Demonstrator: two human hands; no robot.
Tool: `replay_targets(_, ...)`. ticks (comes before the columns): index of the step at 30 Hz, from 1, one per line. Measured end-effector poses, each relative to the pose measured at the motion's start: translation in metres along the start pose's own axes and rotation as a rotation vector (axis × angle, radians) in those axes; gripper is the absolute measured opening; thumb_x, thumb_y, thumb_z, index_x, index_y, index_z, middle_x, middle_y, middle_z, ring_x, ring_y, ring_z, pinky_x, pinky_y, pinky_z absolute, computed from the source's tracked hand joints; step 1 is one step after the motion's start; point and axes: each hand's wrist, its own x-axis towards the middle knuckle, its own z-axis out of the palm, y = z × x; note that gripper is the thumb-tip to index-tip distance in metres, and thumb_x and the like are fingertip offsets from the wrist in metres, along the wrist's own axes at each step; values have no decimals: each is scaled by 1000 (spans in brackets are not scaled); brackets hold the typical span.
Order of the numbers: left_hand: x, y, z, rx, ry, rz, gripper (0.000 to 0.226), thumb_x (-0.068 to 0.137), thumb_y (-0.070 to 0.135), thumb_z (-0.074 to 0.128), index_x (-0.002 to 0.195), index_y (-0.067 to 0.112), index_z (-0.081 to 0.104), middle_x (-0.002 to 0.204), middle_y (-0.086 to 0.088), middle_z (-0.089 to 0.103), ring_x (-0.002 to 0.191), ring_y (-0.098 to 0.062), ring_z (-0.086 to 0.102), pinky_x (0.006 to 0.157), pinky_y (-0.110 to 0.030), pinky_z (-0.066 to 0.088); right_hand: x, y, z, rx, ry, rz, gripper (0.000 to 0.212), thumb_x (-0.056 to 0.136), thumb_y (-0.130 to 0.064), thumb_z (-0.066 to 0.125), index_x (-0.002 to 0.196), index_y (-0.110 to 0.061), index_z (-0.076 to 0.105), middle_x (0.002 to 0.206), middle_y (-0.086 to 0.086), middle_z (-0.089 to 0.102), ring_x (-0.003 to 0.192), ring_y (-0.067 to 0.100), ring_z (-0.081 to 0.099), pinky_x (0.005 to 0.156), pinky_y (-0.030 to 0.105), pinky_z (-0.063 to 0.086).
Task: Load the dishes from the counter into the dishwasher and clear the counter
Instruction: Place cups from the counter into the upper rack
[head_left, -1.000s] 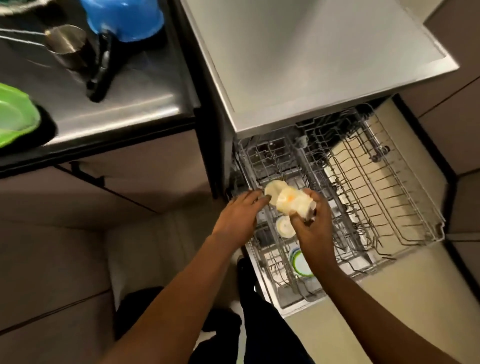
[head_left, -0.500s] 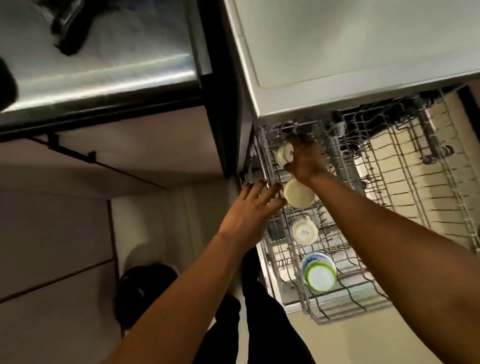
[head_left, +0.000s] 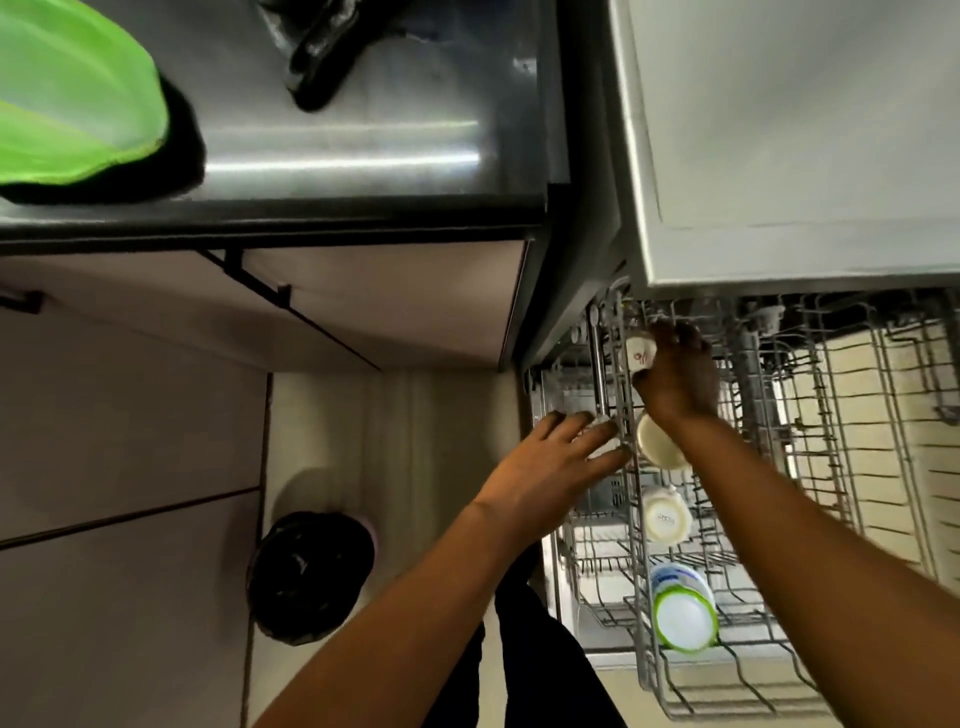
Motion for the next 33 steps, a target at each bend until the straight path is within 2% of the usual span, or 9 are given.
replay_targets(3,-28,-9,-13,6,41,-67,63,71,1,69,130,15,51,132,-8,51,121,-26,48,102,-37,42,-56,-12,-21,79,362,-55,36,83,-6,61,119,-6,57,123,20,55,106,36,50,84,39,43)
replay_targets(5,-54,-18,-25,13,62,-103,64,66,6,73,126,14,53,125,-6,54,113,-25,53,95,-35,48,-98,-27,-32,132,471,-116,23,86,-8,63,108,-5,58,113,19,54,97,33,50,78,37,42)
replay_targets(9,-113,-39,-48,54,148,-232,62,57,21,85,116,20,64,114,0,62,101,-17,61,85,-28,52,-172,-72,-28,280,407,-307,25,78,-6,67,96,-14,52,103,10,50,88,30,52,70,47,50)
replay_targets(11,-145,-47,-60,54,233,-305,51,65,21,74,114,20,61,113,1,59,99,-17,61,82,-26,52,-202,-100,-20,323,361,-455,17,83,-19,53,99,-21,53,106,7,51,90,29,56,73,42,53)
replay_targets(14,-200,-59,-90,86,331,-436,42,73,25,48,115,21,53,114,3,54,101,-15,54,82,-24,51,-234,-148,-11,325,343,-674,26,81,-29,44,106,-25,52,111,4,49,94,24,54,82,33,50)
replay_targets(18,-264,-83,-137,117,519,-624,36,80,24,47,113,19,60,114,1,58,104,-16,55,84,-24,46,-254,-219,-17,397,380,-879,29,98,-35,28,104,-23,53,110,4,50,92,22,50,83,26,39)
replay_targets(23,-330,-120,-209,148,782,-826,25,90,23,51,113,18,62,114,2,57,103,-18,55,83,-33,48,-258,-305,-44,478,325,-1091,29,99,-41,32,106,-24,54,108,2,54,86,20,55,76,25,43)
replay_targets(27,-370,-159,-265,143,984,-955,26,92,26,45,108,15,62,105,-1,58,95,-22,56,81,-37,49,-251,-377,-75,615,256,-1162,18,93,-34,48,108,-26,55,110,-2,52,94,15,58,84,22,46)
replay_targets(33,-422,-259,-327,147,1088,-1166,27,87,16,65,113,8,62,111,-12,59,105,-32,55,89,-42,46,-220,-506,-115,775,238,-1243,18,90,-21,56,109,-22,54,112,-2,51,99,14,57,87,24,47)
